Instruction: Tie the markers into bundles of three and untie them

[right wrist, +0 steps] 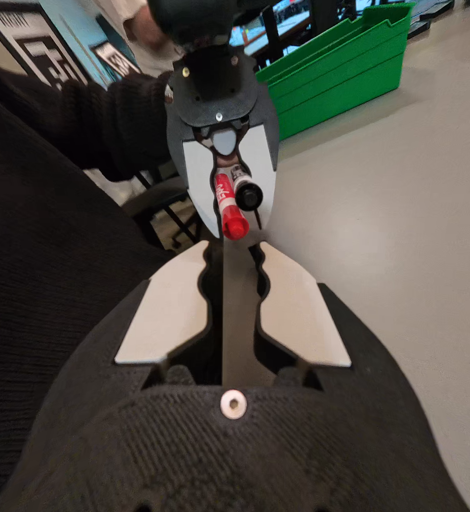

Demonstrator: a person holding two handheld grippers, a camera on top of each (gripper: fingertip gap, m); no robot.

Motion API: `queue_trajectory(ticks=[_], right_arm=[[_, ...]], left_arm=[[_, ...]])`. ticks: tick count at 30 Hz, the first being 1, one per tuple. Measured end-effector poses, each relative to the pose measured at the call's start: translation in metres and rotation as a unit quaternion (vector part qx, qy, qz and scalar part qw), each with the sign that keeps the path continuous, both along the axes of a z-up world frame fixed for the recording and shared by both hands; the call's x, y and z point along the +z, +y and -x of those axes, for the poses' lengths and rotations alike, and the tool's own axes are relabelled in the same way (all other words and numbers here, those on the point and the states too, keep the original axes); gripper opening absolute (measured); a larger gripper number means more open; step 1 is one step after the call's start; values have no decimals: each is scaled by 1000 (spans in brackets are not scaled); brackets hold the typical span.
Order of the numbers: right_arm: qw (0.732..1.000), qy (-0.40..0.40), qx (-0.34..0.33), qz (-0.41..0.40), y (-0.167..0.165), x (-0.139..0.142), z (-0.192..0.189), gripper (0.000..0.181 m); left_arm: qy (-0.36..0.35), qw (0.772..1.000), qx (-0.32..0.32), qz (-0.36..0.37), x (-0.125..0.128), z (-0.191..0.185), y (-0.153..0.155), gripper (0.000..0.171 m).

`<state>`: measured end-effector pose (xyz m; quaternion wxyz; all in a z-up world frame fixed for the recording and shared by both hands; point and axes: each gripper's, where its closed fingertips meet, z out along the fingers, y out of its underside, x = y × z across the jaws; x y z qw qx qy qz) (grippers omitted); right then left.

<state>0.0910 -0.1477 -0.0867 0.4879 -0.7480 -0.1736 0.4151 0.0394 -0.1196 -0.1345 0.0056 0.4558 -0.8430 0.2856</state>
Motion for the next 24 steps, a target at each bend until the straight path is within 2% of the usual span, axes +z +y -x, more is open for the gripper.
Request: queue_trajectory(ticks=[2, 5, 10, 12, 20, 24], right_arm=[[1000, 27, -10, 8, 3, 4, 0, 34], [999, 38, -19, 16, 6, 5, 1, 29], [999, 3, -27, 36, 7, -6, 9, 28], [998, -12, -38, 41, 9, -10, 9, 21], [996, 4, -65, 66, 12, -6, 6, 20], [995, -24, -74, 62, 12, -8, 7, 20]], left_arm=[[4, 1000, -1, -6, -2, 1, 0, 43], [8, 1000, 7, -4, -4, 0, -2, 42], [16, 1000, 13, -2, -7, -2, -4, 42], [23, 1000, 14, -7, -10, -1, -4, 42], [37, 998, 35, -26, -18, -3, 0, 43], [48, 997, 37, -38, -23, -2, 0, 42]])
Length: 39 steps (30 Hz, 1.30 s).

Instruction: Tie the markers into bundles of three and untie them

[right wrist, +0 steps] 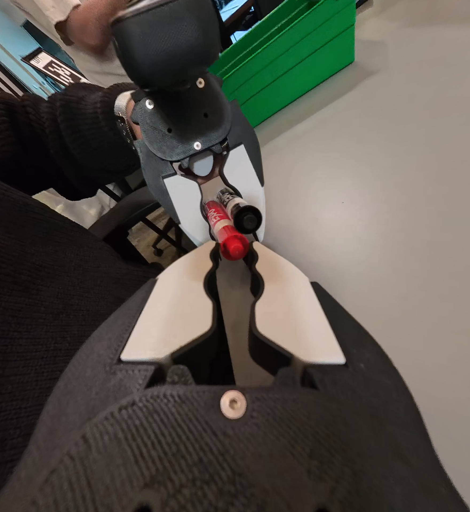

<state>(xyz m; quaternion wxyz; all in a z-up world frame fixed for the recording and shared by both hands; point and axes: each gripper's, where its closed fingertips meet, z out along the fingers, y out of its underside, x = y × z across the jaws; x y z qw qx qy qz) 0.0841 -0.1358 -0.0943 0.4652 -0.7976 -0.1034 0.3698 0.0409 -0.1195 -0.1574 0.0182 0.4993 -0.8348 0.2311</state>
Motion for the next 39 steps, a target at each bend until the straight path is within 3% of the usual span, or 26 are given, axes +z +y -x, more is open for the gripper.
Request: queue_trajectory(ticks=[13, 14, 15, 16, 20, 24, 30, 35, 39], right_arm=[[996, -88, -26, 21, 2, -21, -2, 22], [996, -80, -25, 20, 2, -20, -2, 23], [998, -62, -23, 19, 3, -17, -1, 28], [999, -36, -21, 21, 2, -14, 0, 32], [996, 71, -19, 42, 4, -5, -1, 34], [996, 68, -37, 43, 7, -7, -12, 31], [995, 35, -89, 34, 14, -12, -36, 39], [993, 95, -61, 42, 13, -8, -23, 48], [984, 172, -27, 35, 10, 4, -15, 46]], left_arm=[[44, 999, 23, -19, -14, 4, 2, 42], [40, 999, 27, -22, -13, 3, 3, 41], [33, 999, 29, -25, -11, 1, 4, 21], [13, 998, 42, -36, -9, -6, 9, 16], [2, 998, 53, -19, -1, -11, 10, 14], [14, 997, 62, -34, -8, -9, 14, 15], [23, 996, 78, 38, -5, -9, -2, 15], [30, 991, 79, 108, 10, -11, -20, 15], [41, 969, 98, 225, 30, -15, -39, 14]])
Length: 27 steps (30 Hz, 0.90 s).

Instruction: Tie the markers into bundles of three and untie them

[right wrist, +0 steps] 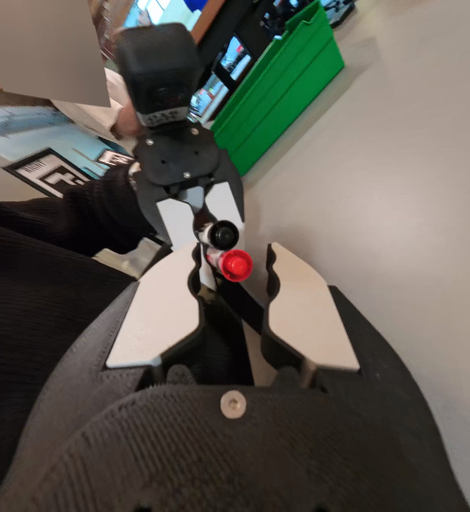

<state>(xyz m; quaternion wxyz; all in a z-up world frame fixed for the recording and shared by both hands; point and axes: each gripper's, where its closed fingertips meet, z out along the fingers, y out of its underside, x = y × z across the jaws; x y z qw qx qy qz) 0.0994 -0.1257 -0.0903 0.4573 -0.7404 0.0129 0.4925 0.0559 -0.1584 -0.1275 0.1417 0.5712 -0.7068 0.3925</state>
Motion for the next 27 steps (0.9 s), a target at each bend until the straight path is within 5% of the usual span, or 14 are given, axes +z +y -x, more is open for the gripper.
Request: queue_trajectory(ticks=[7, 14, 19, 22, 27], right_arm=[[981, 173, -60, -61, 8, 38, -22, 44], [983, 158, -75, -53, 14, 28, -21, 41], [986, 122, -93, -60, 16, 26, -28, 34], [983, 114, -132, -53, 19, 23, -43, 48], [970, 81, -222, -58, 23, 22, -70, 58]], left_arm=[[-14, 974, 103, 200, 33, -27, -12, 14], [-39, 969, 127, 209, 31, -49, -15, 14], [-65, 978, 133, 148, 20, -61, -15, 14], [-106, 979, 171, 43, 10, -74, 5, 14], [-211, 935, 258, -123, 21, -95, 53, 14]])
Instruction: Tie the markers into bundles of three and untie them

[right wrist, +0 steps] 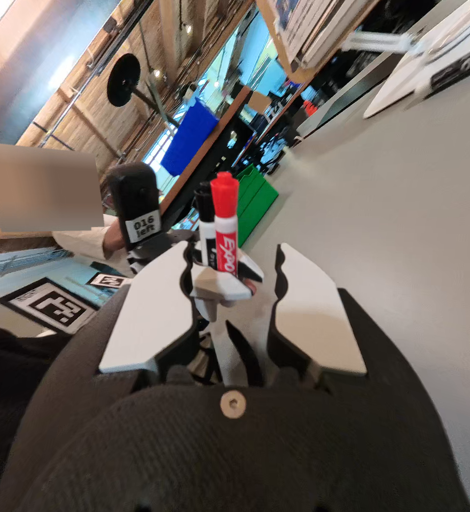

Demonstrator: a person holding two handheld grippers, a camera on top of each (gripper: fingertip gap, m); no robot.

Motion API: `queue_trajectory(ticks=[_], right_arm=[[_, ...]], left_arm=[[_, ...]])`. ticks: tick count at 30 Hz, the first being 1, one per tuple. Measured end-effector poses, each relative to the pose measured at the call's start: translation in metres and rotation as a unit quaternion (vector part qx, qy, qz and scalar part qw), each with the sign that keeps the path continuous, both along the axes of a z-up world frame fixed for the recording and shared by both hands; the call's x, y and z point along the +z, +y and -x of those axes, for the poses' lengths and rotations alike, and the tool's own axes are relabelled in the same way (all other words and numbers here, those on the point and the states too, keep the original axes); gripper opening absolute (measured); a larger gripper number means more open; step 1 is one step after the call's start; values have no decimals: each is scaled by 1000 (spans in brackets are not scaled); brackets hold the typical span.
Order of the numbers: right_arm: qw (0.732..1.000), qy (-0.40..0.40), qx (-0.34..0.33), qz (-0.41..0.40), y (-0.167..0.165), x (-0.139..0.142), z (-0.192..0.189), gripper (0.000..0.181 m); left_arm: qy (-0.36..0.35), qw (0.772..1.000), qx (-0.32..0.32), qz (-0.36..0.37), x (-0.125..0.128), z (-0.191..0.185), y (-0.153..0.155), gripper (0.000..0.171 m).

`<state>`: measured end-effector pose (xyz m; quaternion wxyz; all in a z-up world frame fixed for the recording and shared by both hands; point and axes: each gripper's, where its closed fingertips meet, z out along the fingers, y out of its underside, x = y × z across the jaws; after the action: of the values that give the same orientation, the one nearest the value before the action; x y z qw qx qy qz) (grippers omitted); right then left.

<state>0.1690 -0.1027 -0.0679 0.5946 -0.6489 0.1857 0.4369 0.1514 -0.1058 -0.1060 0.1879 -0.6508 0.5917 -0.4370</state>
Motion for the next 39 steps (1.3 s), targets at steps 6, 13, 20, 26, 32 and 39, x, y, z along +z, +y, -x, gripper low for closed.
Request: queue_trajectory(ticks=[6, 13, 20, 26, 32, 39], right_arm=[[990, -128, -53, -28, 2, 19, 17, 57], [986, -147, -75, -32, 3, 23, 28, 50], [990, -135, -41, -29, -1, 19, 28, 36], [990, -134, -32, -29, -1, 19, 28, 34], [992, -120, -28, 9, 3, 6, 28, 35], [978, -208, 4, -5, -5, 10, 8, 60]], left_arm=[[-50, 981, 37, -183, 4, -6, 5, 14], [-78, 972, 51, -214, 7, -10, -5, 14], [-77, 962, 32, -261, 4, -9, -8, 14], [-76, 962, 31, -259, 4, -9, -9, 15], [-34, 977, 15, -210, -11, -7, -10, 14], [84, 990, -86, 69, -26, 15, -25, 14]])
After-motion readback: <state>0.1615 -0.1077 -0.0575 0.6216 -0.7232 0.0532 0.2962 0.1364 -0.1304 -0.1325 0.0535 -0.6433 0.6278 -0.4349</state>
